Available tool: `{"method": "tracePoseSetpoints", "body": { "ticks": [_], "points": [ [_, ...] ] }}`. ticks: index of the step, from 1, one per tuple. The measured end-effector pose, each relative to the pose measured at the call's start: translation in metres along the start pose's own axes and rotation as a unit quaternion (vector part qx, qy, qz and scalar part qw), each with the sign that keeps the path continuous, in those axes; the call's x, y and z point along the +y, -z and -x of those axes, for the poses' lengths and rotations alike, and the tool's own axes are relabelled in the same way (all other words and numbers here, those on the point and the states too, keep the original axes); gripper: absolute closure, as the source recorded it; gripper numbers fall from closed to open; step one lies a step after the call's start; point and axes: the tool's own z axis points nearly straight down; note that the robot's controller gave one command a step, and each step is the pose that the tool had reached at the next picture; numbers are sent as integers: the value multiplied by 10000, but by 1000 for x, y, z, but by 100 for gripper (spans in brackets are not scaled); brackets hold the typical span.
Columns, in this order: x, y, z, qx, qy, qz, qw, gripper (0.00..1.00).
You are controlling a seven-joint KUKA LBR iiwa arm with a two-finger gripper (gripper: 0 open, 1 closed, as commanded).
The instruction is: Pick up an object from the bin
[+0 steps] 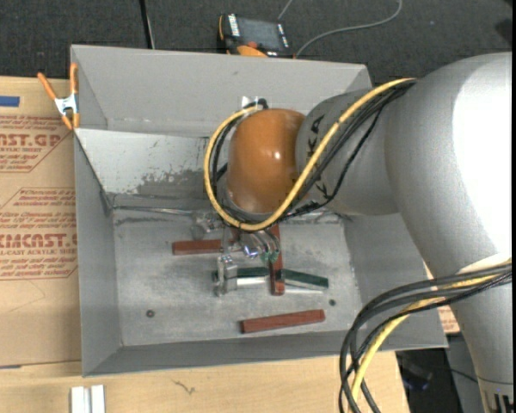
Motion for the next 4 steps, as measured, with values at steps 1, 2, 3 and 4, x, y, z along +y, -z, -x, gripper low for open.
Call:
{"method": "tracePoseSetpoints", "body": {
  "ticks": [1,2,3,4],
  "points": [
    [3,3,2,-33,11,19,10000,100],
    [-15,149,-17,-74,-122,3,9999,100],
    [-14,144,-18,-36,-117,15,9999,0],
    [-27,7,-36,0,-585,17,9983,0]
  ]
}}
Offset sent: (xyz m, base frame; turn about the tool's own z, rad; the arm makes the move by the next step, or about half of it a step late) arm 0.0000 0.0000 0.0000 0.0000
